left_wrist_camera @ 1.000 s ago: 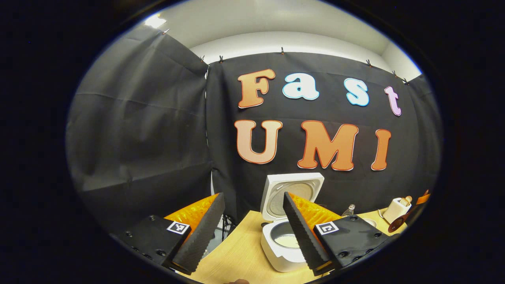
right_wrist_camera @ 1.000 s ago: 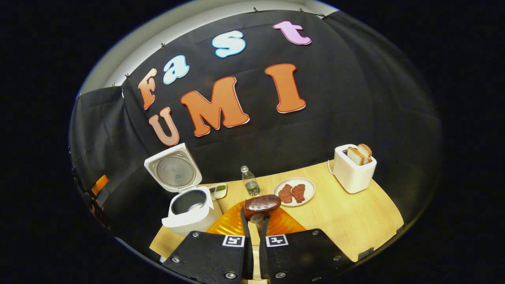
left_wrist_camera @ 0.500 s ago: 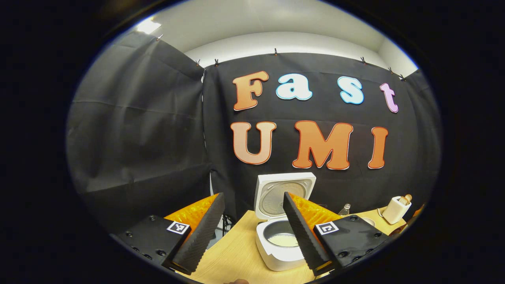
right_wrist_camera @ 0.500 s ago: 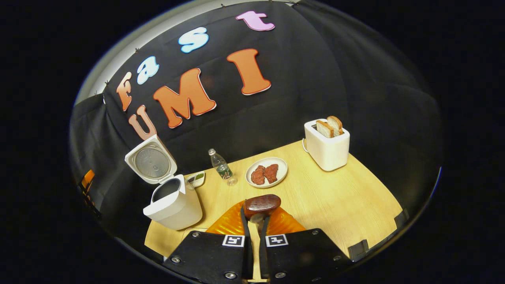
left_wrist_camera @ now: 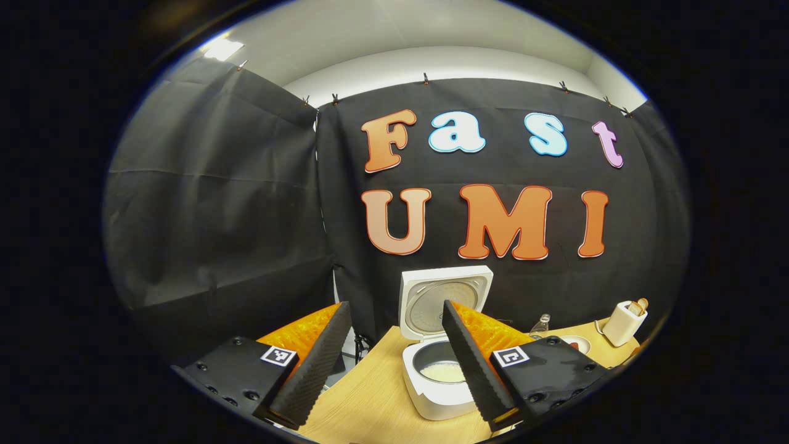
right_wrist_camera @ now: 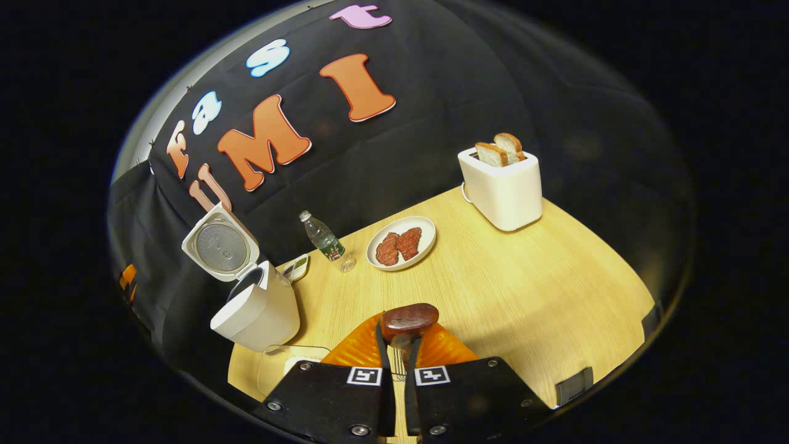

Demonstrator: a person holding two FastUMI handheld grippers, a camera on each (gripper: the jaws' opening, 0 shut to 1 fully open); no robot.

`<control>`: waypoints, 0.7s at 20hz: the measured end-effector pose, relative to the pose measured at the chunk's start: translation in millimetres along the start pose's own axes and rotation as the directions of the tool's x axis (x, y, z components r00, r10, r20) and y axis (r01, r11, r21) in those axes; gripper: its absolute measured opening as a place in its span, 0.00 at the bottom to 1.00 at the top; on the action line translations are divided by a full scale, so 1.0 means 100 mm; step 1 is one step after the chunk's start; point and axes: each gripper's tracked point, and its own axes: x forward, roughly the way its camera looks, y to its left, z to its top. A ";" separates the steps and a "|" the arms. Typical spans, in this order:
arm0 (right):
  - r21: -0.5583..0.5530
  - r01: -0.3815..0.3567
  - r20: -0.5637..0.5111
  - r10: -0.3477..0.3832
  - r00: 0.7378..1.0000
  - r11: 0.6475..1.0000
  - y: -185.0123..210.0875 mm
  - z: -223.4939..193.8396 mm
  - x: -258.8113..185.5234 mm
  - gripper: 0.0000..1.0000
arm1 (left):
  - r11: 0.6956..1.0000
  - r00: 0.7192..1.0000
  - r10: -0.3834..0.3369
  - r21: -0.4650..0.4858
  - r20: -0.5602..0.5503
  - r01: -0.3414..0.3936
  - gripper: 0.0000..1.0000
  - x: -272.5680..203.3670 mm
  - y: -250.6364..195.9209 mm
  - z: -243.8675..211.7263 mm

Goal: Close the left gripper, press the button to open the rice cooker; take a wooden spoon from the chopstick holder with the right hand, scoop a spoonful of rice and pour it into the rice cooker, then put the wooden spoon back into the chopstick holder.

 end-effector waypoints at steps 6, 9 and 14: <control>0.068 -0.024 -0.001 0.024 1.000 0.997 -0.16 -0.07 0.07 0.14 | 1.000 1.000 0.007 0.014 0.011 -0.007 1.00 0.00 -0.01 0.04; 0.067 0.040 0.031 -0.042 0.999 0.997 -0.34 -0.02 0.06 0.47 | 1.000 1.000 0.004 0.012 0.010 -0.004 1.00 0.01 -0.02 0.04; -0.036 0.215 0.141 -0.208 0.968 0.976 -0.58 0.31 -0.12 0.95 | 1.000 0.999 0.007 0.014 0.032 -0.007 1.00 0.11 -0.02 0.15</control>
